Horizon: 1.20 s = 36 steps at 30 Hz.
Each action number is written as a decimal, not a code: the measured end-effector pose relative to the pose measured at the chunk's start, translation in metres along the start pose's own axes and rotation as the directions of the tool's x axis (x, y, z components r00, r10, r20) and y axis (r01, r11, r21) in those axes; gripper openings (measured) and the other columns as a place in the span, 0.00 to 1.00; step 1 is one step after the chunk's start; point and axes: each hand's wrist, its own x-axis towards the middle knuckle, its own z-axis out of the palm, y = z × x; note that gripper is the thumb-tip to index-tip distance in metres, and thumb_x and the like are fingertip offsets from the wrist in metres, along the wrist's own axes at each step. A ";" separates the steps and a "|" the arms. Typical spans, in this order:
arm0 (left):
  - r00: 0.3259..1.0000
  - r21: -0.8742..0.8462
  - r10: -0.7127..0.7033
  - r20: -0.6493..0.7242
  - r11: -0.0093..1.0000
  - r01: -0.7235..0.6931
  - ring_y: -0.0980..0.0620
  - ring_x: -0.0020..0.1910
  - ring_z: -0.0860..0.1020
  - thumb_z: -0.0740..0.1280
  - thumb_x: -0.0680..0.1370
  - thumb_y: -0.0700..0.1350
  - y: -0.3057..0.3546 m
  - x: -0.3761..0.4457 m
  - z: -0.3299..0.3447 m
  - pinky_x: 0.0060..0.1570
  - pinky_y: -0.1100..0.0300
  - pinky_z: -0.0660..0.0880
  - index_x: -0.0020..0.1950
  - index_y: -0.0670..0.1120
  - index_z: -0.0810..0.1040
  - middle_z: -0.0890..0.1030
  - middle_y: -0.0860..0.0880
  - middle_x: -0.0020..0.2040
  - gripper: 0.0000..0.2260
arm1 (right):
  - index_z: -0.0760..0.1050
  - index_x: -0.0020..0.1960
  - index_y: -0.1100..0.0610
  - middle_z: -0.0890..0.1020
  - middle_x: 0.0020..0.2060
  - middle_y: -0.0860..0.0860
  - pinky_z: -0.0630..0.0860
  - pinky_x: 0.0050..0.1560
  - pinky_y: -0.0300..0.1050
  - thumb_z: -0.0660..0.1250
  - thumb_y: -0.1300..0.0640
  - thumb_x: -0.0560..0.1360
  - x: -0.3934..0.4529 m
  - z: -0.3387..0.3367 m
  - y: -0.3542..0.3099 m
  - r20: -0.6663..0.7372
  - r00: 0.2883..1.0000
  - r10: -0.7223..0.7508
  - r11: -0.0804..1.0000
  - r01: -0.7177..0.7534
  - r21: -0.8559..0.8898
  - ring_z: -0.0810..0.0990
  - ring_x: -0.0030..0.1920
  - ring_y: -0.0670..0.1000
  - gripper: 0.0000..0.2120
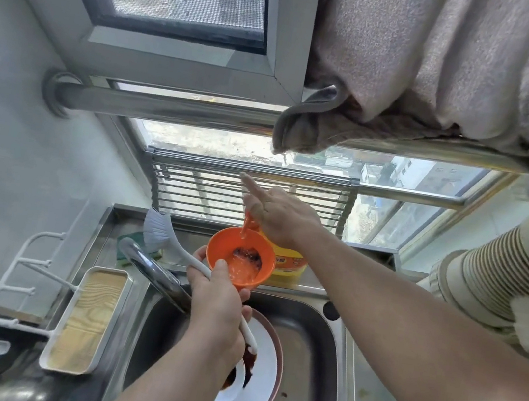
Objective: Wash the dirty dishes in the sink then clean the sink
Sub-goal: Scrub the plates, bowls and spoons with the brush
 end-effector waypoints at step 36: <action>0.753 0.405 -0.524 0.399 0.837 0.368 0.52 0.30 0.75 0.65 0.86 0.53 -0.118 -0.029 -0.098 0.25 0.62 0.67 0.63 0.65 0.79 0.84 0.43 0.51 0.09 | 0.83 0.46 0.48 0.82 0.38 0.48 0.76 0.47 0.50 0.63 0.51 0.85 -0.215 0.132 0.058 -0.100 0.795 0.598 0.442 -0.223 0.869 0.80 0.43 0.50 0.13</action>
